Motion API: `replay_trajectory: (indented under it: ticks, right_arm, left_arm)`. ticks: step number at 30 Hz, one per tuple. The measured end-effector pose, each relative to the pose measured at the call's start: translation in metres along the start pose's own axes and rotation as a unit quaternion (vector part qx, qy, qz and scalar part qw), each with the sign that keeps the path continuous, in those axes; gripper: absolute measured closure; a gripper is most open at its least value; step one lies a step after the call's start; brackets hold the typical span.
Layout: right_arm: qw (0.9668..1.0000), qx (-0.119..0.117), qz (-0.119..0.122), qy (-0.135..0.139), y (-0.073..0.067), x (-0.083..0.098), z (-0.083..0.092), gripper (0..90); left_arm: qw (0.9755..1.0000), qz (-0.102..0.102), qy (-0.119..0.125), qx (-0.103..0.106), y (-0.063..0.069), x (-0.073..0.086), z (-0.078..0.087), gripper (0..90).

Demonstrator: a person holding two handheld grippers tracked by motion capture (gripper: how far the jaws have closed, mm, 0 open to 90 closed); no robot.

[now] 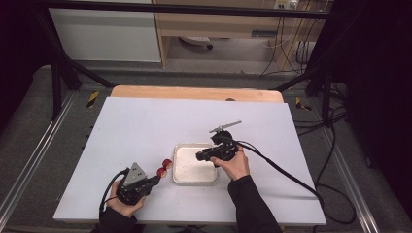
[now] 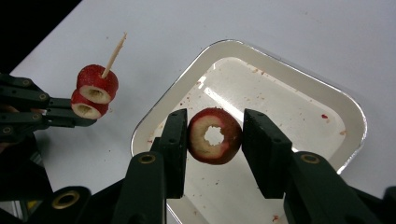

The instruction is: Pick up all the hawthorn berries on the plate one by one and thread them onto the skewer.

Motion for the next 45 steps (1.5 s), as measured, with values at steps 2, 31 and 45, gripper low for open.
replay_trajectory:
  ticks: [2, 31, 45]
  right_arm:
    - [0.9998, -0.005, -0.009, 0.020, 0.002, 0.006, 0.004, 62.0]
    - [0.9694, -0.040, -0.093, 0.223, 0.015, 0.034, 0.040, 62.0]
    - [0.9423, -0.045, -0.130, 0.305, 0.017, 0.025, 0.038, 62.1]
  left_arm:
    - [1.0000, -0.001, 0.000, -0.001, 0.003, -0.001, -0.001, 88.7]
    - [0.9997, 0.011, 0.019, -0.007, 0.038, -0.020, -0.020, 88.7]
    - [0.9984, 0.044, 0.033, -0.009, 0.053, -0.028, -0.030, 88.6]
Point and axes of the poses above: each handheld gripper's, and its own axes: z roughly backward along the jaws, x roughly out of its underside, y roughly to its right, the point moved 1 cm from there along -z, roughly forward along the jaws, and after that the axes turned 11 degrees about y, right-handed, at the moved point
